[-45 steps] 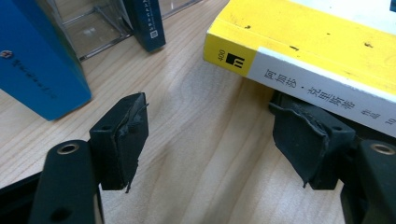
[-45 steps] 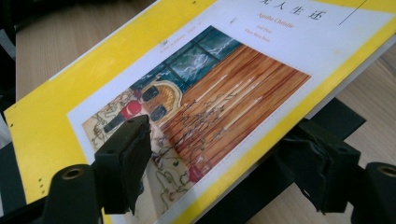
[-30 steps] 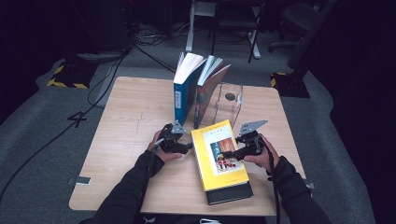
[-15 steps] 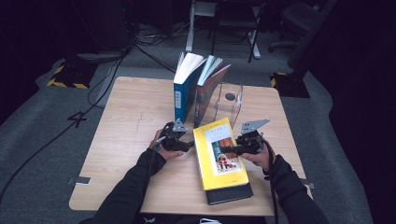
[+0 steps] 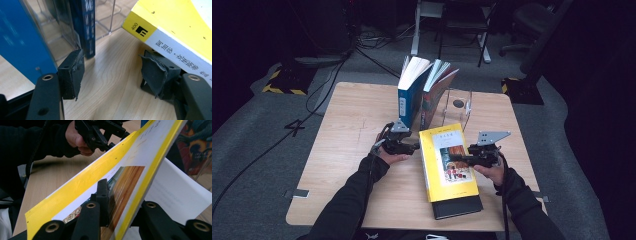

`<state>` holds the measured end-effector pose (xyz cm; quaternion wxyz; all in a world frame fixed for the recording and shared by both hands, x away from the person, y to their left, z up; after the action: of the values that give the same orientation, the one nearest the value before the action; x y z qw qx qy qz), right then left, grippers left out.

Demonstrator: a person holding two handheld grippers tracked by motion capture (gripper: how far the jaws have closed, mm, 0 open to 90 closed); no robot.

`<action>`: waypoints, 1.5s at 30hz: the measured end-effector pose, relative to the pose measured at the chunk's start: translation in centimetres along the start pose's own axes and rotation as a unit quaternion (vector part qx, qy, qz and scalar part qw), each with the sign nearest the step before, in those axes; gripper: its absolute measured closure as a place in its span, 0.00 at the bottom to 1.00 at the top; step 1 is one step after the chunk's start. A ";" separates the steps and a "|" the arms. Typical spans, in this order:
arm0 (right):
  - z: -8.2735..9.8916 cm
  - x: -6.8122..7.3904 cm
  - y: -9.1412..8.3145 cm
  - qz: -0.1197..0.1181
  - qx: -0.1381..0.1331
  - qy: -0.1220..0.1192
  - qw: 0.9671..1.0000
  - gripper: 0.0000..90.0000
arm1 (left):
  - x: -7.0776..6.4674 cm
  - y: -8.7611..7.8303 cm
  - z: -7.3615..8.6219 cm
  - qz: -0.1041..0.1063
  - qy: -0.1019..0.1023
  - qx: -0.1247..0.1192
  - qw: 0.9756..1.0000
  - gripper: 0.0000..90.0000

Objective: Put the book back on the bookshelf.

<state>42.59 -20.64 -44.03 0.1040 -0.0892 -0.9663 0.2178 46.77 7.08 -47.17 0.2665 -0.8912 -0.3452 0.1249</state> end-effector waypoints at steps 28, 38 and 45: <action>-2.5 2.5 -1.9 0.018 -0.026 -0.077 0.997 0.87 | -3.4 -3.8 -6.7 0.072 0.074 -0.078 0.992 0.98; -3.4 3.0 -2.7 0.053 -0.048 -0.104 0.992 0.93 | -4.2 -5.6 -9.1 0.075 0.095 -0.106 0.987 0.99; -3.5 4.1 -2.9 0.063 -0.050 -0.131 0.988 0.94 | -5.1 -6.7 -9.1 0.070 0.104 -0.117 0.985 0.98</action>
<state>39.15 -20.91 -38.96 -0.0423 -0.1252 -0.9739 0.1846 43.10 4.22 -35.70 0.1852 -0.9464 -0.2643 0.0092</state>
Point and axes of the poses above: each handheld gripper's, and its own axes: y roughly forward along the jaws, z roughly out of its underside, x roughly to its left, the point moved 3 cm from there along y, roughly forward along the jaws, and after that the axes turned 6 degrees about -z, right-handed, at the moved point
